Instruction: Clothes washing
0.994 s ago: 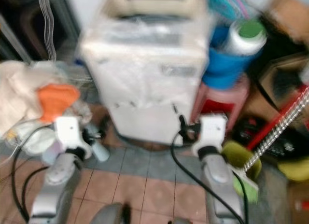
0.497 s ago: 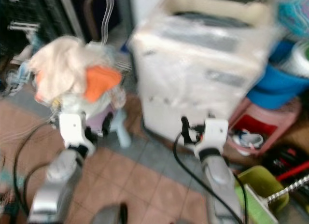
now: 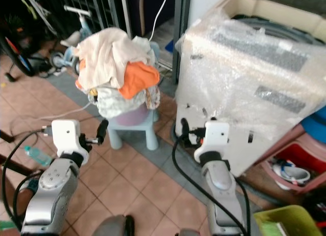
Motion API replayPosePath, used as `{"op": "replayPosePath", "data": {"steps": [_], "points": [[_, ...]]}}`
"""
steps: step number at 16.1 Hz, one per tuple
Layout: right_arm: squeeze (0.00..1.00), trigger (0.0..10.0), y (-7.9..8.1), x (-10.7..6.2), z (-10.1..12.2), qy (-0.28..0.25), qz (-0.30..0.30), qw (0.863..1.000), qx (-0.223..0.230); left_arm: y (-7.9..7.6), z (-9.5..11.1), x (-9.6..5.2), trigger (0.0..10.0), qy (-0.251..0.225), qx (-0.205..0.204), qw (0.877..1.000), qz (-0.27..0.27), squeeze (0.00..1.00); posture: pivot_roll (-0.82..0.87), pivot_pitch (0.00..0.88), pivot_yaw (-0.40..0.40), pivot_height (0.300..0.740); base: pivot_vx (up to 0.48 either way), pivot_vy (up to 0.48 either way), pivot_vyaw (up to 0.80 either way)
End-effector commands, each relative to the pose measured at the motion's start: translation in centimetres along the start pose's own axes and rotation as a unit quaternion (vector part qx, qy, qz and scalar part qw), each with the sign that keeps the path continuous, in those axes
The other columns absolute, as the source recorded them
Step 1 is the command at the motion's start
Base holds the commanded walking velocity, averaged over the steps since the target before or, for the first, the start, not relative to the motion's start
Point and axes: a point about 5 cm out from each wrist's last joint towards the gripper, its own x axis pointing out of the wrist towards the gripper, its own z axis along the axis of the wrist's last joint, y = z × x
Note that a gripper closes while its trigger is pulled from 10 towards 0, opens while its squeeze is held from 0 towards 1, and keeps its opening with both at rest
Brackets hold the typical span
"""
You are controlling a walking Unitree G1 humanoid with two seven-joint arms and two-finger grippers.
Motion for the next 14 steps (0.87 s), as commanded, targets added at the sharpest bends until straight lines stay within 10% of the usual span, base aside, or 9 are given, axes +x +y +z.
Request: {"op": "replayPosePath", "data": {"steps": [1, 8, 14], "points": [[0.00, 10.0, -0.5, 0.1, -0.1, 0.005, -0.012, 1.000, -0.004, -0.2, 0.2, 0.0, 10.0, 0.000, -0.003, 1.000, -0.005, 0.00, -0.03, 0.068, 0.021, 0.740, 0.000, 0.480, 0.00], [0.00, 10.0, -0.3, 0.0, -0.1, 0.011, -0.026, 0.999, -0.021, -0.3, 0.5, 0.4, 10.0, -0.013, 0.006, 1.000, 0.002, 0.00, -0.05, 0.069, 0.034, 0.740, 0.000, 0.480, 0.00], [0.00, 10.0, 1.1, 0.7, 0.4, 0.007, 0.025, 0.999, -0.037, 0.0, 1.0, 0.1, 10.0, -0.032, 0.007, 0.999, -0.002, 0.00, -0.04, 0.071, 0.018, 0.740, 0.041, 0.000, 0.00]]}}
